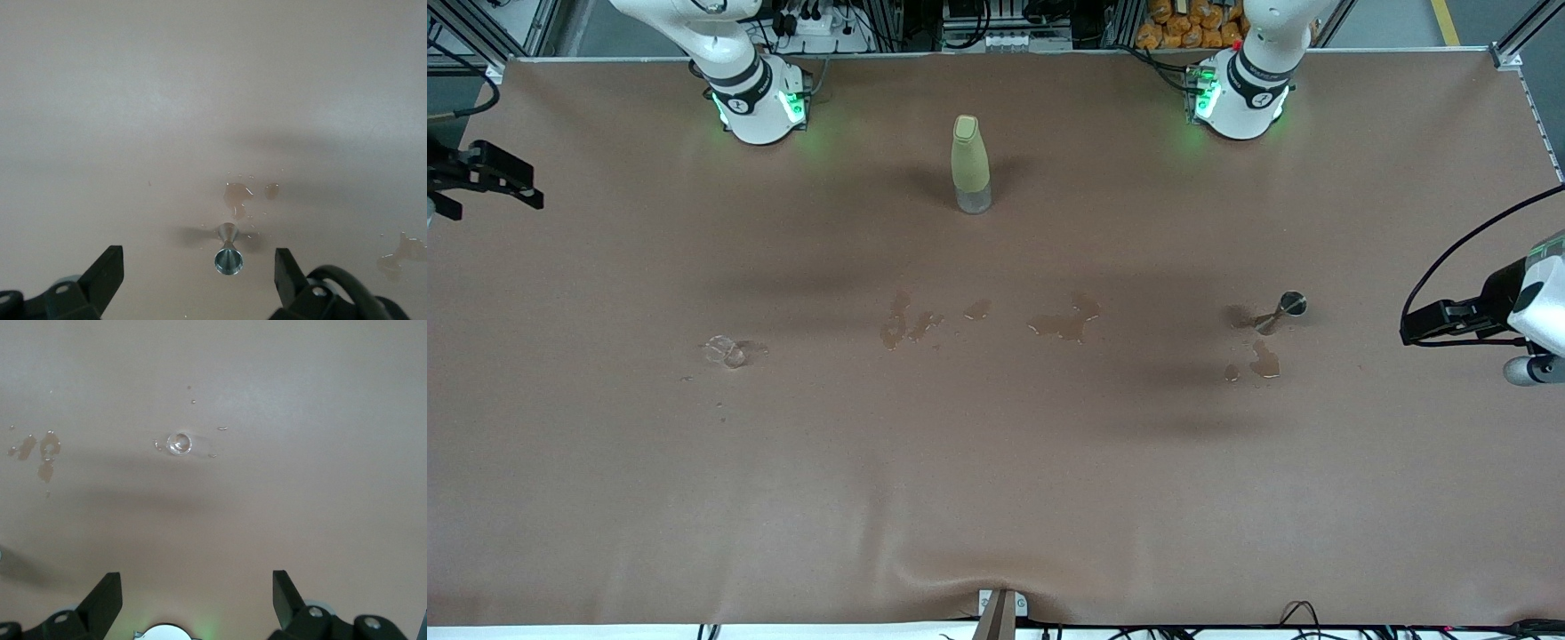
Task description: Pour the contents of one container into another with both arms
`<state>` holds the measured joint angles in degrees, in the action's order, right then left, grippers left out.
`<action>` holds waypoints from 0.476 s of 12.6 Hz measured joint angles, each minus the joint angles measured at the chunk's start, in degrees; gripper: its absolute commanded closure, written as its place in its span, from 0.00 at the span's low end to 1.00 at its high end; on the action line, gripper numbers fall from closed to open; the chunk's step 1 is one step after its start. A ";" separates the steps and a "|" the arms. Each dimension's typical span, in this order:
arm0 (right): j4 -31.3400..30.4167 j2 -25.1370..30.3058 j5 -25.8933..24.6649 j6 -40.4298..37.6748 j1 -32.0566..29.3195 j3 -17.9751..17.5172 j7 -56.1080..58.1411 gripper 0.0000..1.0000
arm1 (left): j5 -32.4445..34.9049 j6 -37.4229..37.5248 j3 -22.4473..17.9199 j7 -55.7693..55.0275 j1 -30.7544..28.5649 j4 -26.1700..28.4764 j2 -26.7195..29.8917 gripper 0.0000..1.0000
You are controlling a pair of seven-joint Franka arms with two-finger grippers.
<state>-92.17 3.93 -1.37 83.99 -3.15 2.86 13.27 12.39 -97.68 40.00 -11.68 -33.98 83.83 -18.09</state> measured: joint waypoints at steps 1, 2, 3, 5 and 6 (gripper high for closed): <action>0.09 0.00 0.01 -0.01 -0.99 -0.84 -1.23 0.00 | 0.00 -0.03 -1.59 -0.31 1.51 -0.02 0.02 0.00; 0.10 0.00 0.01 -0.02 -1.70 -1.93 -2.69 0.00 | -0.30 -0.06 -4.94 -0.34 4.32 -0.08 0.08 0.00; 0.10 0.00 0.02 -0.04 -2.32 -3.02 -3.73 0.00 | -1.44 -0.12 -9.41 -0.34 8.16 -0.19 0.15 0.00; 0.10 0.00 0.02 -0.04 -3.10 -4.53 -4.90 0.00 | -6.42 -0.46 -21.10 -0.34 18.33 -0.70 0.88 0.00; 0.10 0.00 0.02 -0.04 -3.33 -4.90 -5.51 0.00 | -8.32 -1.26 -26.27 -0.07 22.78 -0.83 1.63 0.00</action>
<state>-92.07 3.93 -1.35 83.96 -6.48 -2.04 7.76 4.07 -98.94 13.73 -11.75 -11.20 83.00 -16.46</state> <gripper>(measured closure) 0.000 0.000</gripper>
